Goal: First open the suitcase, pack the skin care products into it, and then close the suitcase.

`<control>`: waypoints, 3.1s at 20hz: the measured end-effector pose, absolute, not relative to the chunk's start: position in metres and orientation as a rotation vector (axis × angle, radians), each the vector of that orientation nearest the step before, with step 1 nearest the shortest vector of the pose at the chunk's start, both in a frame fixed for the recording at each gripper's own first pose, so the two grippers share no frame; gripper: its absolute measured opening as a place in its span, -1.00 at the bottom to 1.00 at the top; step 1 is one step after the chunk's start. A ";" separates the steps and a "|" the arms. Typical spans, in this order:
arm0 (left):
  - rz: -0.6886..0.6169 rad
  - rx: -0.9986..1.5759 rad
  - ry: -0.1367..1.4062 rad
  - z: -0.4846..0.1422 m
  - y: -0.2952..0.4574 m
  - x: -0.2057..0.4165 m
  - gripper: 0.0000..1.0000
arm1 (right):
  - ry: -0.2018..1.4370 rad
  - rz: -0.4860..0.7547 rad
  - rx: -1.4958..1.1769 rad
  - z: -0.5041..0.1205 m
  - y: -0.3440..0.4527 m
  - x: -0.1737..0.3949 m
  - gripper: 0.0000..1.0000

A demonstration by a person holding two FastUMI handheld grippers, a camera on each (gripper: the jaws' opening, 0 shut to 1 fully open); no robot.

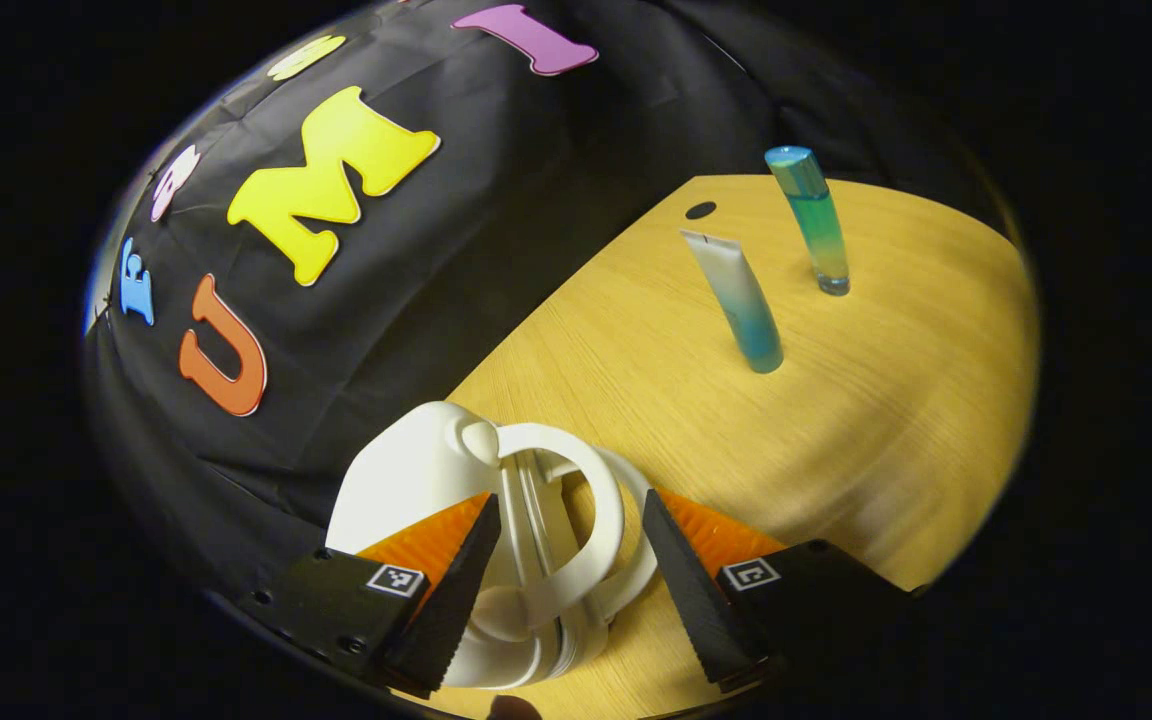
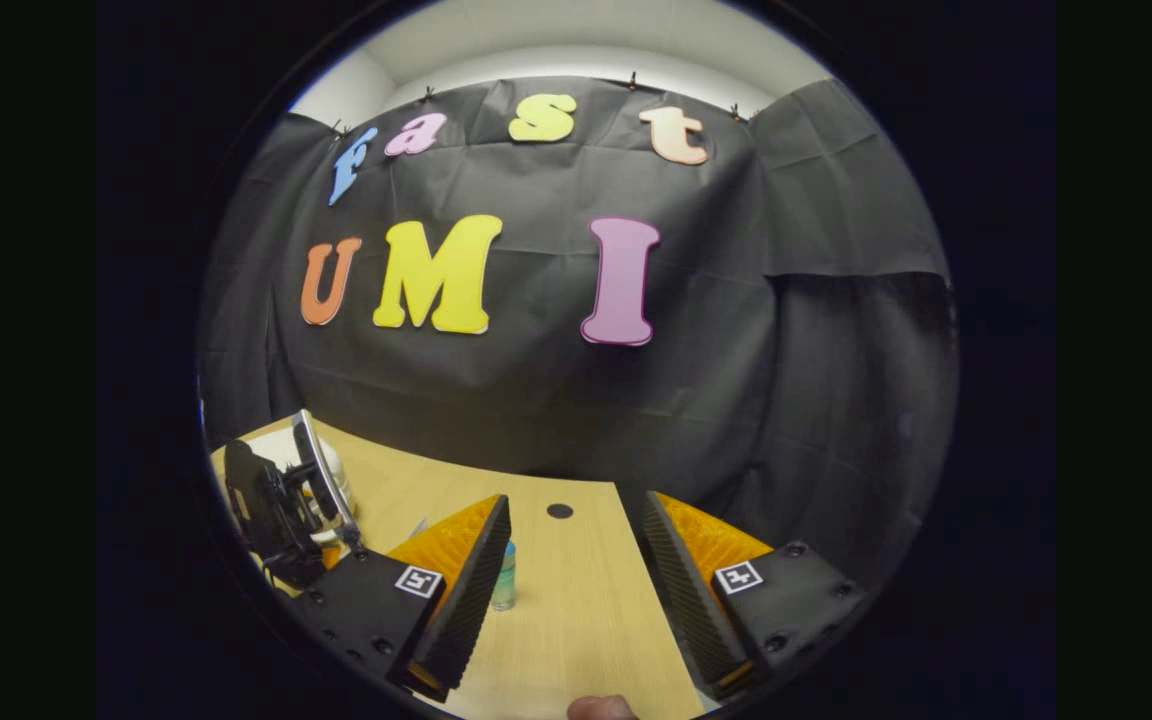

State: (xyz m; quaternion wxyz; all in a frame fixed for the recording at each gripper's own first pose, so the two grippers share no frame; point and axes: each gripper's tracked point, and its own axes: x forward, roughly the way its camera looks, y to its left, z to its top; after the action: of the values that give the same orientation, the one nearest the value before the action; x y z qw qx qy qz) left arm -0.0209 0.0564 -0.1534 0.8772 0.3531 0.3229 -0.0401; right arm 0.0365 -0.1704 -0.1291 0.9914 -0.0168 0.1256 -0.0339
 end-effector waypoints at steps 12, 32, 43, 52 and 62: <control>-0.119 0.744 0.814 -0.181 0.048 -0.015 -0.55 | 0.258 -0.126 -0.019 -0.128 -0.172 0.017 0.60; 0.024 0.223 0.448 0.037 0.178 -0.003 -0.93 | 0.144 -0.031 -0.019 -0.063 -0.068 0.055 0.60; 0.185 0.000 0.334 0.020 0.421 -0.005 -0.92 | 0.170 -0.016 -0.088 -0.046 0.000 0.054 0.60; 0.208 -0.183 0.482 -0.138 0.522 -0.014 -0.92 | 0.222 -0.068 -0.163 -0.045 0.037 0.052 0.60; 0.232 -0.334 0.636 -0.245 0.537 -0.026 -0.85 | 0.283 -0.097 -0.227 -0.058 0.052 0.036 0.60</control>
State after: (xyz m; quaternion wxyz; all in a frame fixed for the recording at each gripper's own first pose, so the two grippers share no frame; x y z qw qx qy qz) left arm -0.0261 0.5368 -0.2451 0.9297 -0.1630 0.3103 0.1134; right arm 0.0359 0.0525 -0.0577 0.9824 -0.1129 0.1407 -0.0483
